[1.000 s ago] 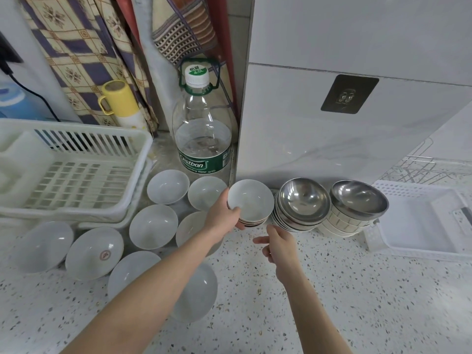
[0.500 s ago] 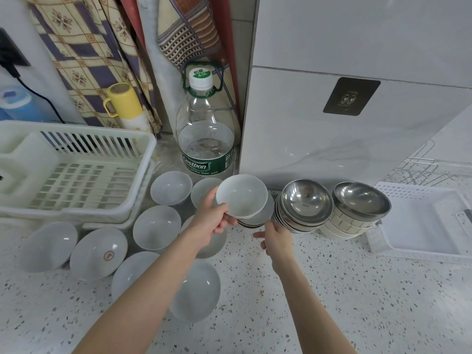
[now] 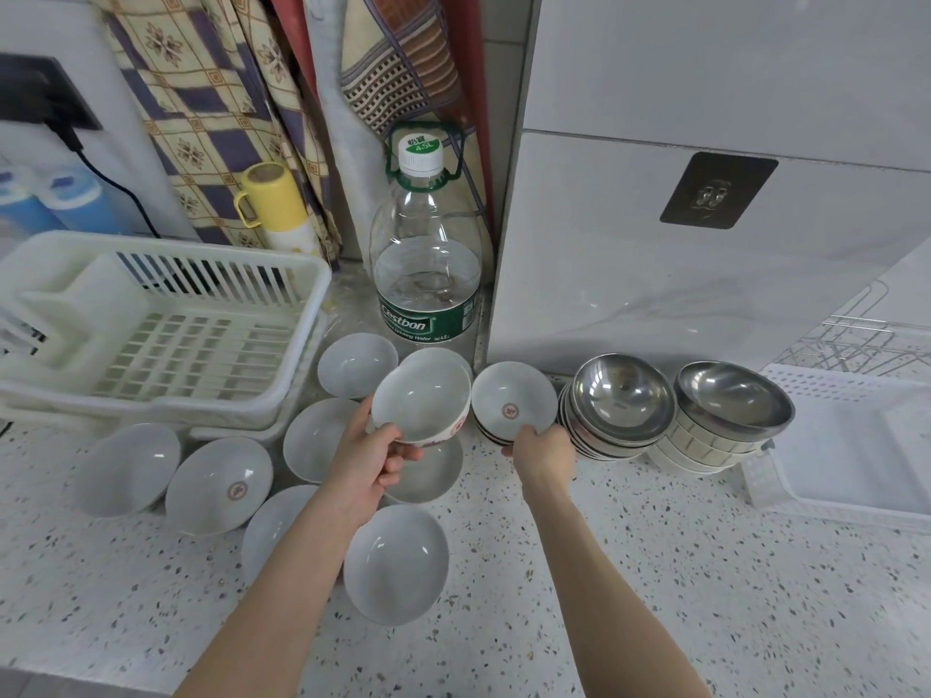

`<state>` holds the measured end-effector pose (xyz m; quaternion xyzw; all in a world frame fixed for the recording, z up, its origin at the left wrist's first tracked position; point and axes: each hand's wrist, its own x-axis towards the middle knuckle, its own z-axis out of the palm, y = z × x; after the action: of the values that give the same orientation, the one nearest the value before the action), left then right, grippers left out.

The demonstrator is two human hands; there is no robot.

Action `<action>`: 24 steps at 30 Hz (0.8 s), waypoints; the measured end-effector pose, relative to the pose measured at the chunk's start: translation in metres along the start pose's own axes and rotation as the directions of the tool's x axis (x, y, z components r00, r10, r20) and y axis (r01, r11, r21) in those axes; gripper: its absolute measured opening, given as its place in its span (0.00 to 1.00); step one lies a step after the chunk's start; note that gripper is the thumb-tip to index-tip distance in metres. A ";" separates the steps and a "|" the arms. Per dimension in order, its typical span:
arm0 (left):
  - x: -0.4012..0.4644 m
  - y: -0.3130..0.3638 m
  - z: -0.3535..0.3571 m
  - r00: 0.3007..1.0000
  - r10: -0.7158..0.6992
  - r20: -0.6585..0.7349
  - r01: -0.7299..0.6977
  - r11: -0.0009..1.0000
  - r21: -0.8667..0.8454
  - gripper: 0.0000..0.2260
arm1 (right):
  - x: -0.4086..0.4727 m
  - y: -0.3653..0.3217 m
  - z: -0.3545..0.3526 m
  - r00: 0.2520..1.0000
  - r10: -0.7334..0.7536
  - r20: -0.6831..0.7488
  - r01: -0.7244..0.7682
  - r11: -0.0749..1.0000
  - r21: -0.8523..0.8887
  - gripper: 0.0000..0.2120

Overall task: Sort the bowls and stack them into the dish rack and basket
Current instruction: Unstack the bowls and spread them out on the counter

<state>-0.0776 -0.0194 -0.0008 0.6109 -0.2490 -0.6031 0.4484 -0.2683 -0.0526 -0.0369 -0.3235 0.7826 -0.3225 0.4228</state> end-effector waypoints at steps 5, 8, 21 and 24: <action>-0.006 -0.005 -0.009 0.999 -0.020 -0.035 0.019 1.000 -0.023 0.22 | 0.001 -0.003 0.003 1.000 -0.002 0.000 0.002 1.000 0.007 0.14; -0.011 -0.007 -0.012 0.999 -0.032 -0.040 0.030 0.998 -0.056 0.22 | -0.001 -0.003 0.008 1.000 0.007 -0.019 -0.007 0.999 0.035 0.15; -0.038 -0.017 -0.025 0.999 -0.039 -0.028 0.035 0.988 -0.152 0.22 | -0.030 -0.003 0.002 0.990 -0.111 -0.083 0.129 0.954 0.269 0.19; -0.046 -0.019 -0.030 0.999 -0.044 -0.020 0.040 0.985 -0.167 0.22 | -0.048 0.001 -0.009 0.990 -0.130 -0.063 0.143 0.938 0.316 0.21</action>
<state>-0.0597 0.0361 0.0025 0.5835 -0.1793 -0.6237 0.4882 -0.2551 -0.0126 -0.0118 -0.2975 0.7043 -0.4802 0.4299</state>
